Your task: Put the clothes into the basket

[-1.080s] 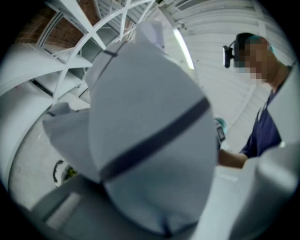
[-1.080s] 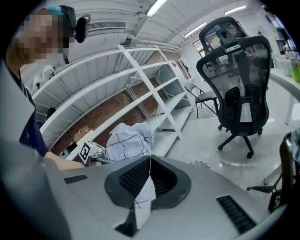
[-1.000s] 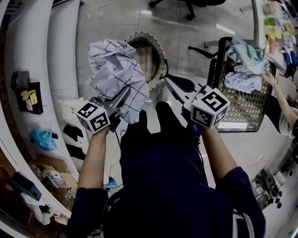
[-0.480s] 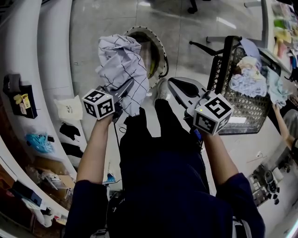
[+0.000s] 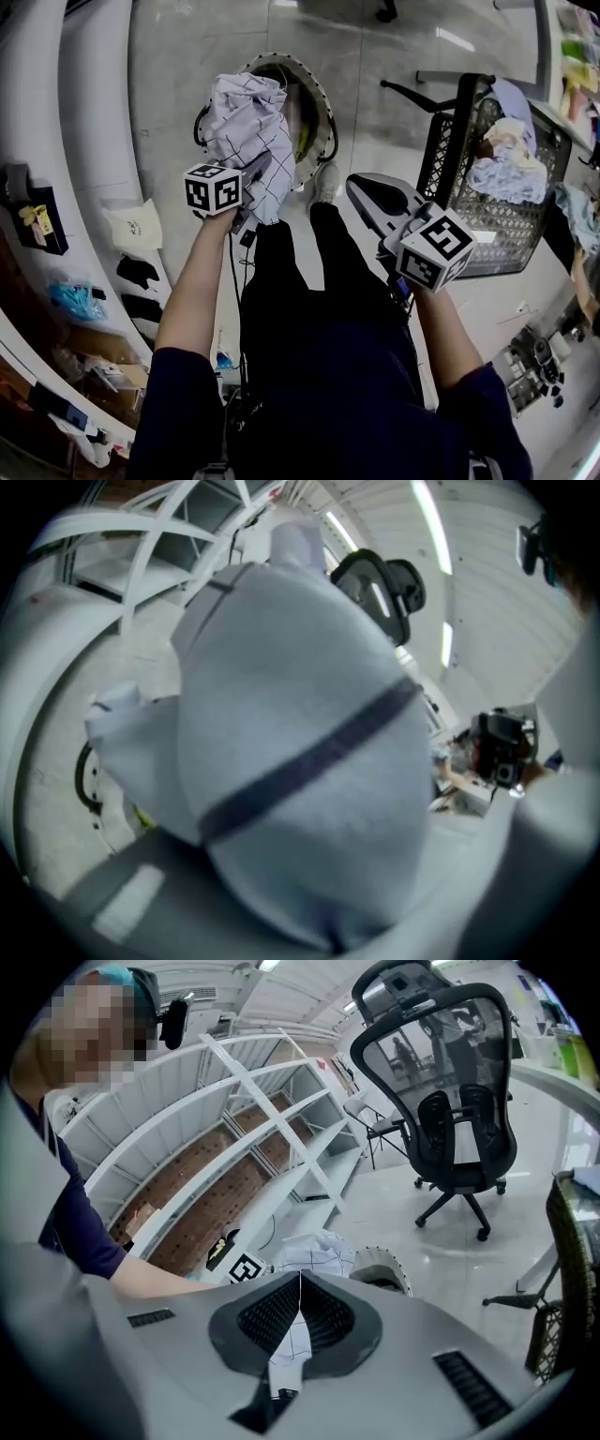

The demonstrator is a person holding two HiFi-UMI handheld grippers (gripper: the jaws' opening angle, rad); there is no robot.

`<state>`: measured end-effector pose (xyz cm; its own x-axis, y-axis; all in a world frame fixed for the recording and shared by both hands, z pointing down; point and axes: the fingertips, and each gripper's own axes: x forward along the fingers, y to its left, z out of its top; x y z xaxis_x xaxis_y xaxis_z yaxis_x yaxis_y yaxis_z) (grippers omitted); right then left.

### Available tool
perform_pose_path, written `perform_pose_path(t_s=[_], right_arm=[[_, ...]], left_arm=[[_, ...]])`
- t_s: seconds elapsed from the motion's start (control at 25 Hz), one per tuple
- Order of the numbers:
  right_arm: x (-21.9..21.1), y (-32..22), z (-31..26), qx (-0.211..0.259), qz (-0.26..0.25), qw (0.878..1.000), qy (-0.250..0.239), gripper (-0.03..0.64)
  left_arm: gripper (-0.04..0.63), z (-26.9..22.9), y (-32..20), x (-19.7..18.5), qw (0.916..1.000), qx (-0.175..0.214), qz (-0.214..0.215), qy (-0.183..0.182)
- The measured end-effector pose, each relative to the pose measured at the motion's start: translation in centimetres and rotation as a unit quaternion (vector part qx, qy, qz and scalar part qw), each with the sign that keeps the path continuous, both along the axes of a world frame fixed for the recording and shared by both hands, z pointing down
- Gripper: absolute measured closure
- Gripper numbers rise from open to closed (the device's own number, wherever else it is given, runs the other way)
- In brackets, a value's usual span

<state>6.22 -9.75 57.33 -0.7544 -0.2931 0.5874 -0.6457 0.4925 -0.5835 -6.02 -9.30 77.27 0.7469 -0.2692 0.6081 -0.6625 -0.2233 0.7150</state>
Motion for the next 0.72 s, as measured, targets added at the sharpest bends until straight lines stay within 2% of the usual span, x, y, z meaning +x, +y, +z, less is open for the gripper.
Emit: perform_pose_path(t_s=[0.56,0.72], right_arm=[[2.5,2.0,2.9,-0.033,0.009,0.999,0.018,0.607],[2.9,2.3,3.5,-0.040,0.011,0.999,0.021,0.607]], left_arm=[[0.538,9.9,-0.1,0.3,0.9936,-0.071,0.042,-0.077],[0.538,11.0,-0.5,0.8,0.9924,-0.081,0.045,-0.082]])
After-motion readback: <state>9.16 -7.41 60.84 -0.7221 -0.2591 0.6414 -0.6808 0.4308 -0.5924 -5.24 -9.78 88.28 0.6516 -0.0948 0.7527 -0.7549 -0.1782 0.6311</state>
